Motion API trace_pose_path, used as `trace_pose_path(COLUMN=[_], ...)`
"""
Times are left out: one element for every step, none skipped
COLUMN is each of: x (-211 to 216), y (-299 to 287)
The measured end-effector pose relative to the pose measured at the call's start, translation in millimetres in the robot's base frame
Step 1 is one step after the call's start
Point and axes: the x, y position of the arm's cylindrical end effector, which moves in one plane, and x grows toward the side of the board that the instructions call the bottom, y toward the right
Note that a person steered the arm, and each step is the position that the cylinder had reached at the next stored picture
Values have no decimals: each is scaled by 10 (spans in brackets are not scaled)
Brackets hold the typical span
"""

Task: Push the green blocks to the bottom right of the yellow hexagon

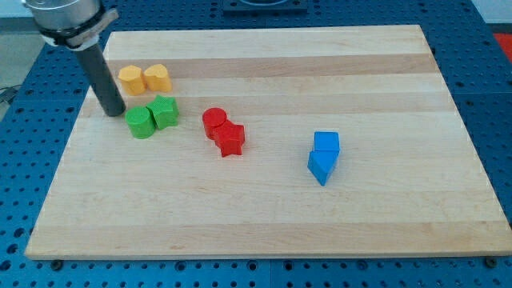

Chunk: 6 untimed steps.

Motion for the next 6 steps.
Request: trace_pose_path(x=[455, 960, 1029, 865, 483, 481], y=[-95, -3, 33, 187, 482, 508])
